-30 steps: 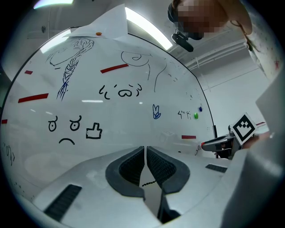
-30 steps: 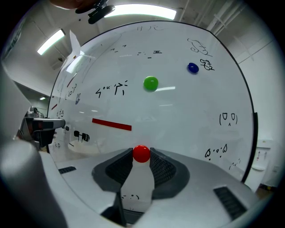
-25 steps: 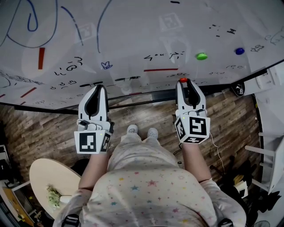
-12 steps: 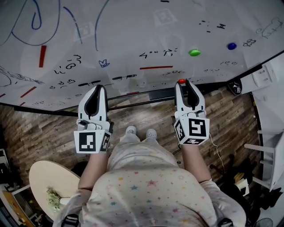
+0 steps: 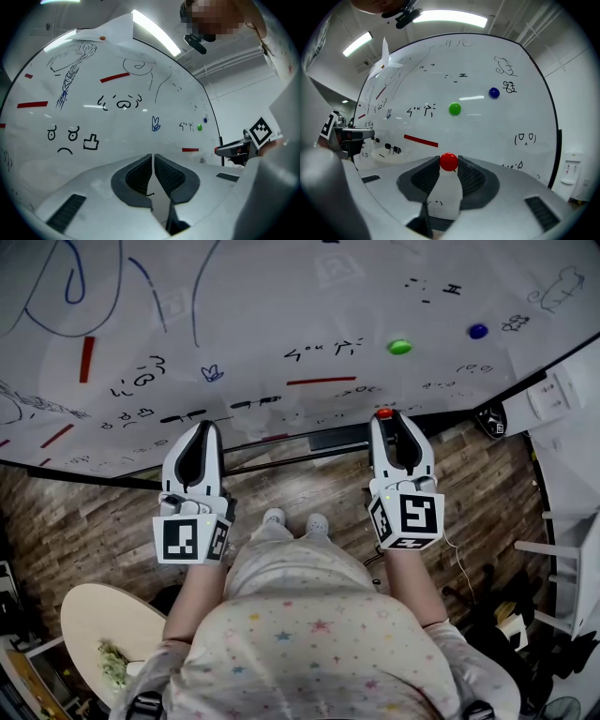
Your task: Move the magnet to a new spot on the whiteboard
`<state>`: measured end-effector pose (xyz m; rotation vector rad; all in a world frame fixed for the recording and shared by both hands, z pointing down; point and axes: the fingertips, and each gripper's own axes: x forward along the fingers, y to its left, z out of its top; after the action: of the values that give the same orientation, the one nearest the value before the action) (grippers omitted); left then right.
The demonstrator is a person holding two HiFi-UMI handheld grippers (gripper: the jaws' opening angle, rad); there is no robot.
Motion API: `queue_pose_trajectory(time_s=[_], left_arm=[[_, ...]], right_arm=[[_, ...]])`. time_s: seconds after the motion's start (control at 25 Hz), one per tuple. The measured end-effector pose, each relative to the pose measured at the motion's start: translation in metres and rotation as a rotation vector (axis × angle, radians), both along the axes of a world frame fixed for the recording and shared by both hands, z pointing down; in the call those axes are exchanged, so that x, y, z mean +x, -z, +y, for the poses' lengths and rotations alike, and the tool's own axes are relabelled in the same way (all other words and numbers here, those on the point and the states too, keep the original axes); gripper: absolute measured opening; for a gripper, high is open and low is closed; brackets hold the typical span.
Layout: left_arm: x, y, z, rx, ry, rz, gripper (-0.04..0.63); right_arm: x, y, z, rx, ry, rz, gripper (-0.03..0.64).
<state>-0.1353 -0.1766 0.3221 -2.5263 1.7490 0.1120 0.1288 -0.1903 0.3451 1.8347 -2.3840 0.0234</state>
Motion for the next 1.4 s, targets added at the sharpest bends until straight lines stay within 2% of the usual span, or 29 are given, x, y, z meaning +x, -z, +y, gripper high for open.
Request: queue_pose_trajectory(time_s=[0.64,1.4], left_arm=[[-0.001,0.002,0.002,-0.003,-0.011,0.008,0.026],[-0.008,-0.008,-0.004,-0.021,0.011,0.015,0.026]], right_arm=[[0.004,0.006,0.012,0.011,0.004,0.005,0.12],[-0.008,0.005,-0.005,0.015,0.036,-0.001,0.12]])
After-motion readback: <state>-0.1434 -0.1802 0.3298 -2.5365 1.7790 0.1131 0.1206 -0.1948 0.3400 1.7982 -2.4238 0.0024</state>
